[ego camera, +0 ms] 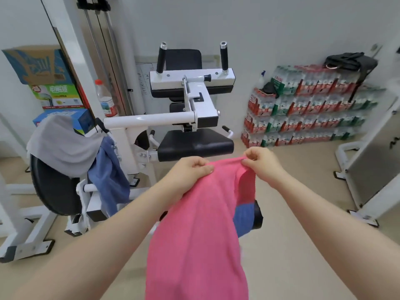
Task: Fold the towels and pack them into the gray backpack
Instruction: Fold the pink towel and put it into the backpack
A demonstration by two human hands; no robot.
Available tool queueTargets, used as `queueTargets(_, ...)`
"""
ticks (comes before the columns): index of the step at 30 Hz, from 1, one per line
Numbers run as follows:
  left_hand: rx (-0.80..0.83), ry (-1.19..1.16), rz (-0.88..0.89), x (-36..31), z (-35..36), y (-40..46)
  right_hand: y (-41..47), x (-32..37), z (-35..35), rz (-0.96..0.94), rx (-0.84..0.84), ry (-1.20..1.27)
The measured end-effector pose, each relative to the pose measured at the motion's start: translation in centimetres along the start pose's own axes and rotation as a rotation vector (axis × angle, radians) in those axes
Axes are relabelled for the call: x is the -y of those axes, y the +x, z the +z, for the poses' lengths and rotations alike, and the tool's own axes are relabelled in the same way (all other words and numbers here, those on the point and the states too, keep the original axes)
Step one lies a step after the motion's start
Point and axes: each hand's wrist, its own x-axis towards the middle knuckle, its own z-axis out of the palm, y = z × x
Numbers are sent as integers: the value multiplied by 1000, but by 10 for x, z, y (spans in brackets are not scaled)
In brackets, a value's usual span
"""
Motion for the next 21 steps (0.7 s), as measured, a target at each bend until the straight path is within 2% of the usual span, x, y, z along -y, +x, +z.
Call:
queueTargets(4,89,95,12,-13,55,30,1,-39,-23,-4,-36,-74)
queueTargets(7,90,65,20,-31,101,60,12,-74,-62,70,-177,-77)
queueTargets(10,35,-129,-47,-57,152,96,20,-106,-106,-39,-210,-26)
queueTargets(12,8,-297,-85,-76,188,123,17,-121,-128,-149,-151,78)
queueTargets(15,-4,-470,-85,-101,242,158,16,-154,-151,-229,-61,89)
queueTargets(18,-22,-548,-36,-122,292,187,38,-191,-177,-91,-117,122)
queueTargets(21,-33,-465,63,-135,333,201,68,-218,-212,93,-123,517)
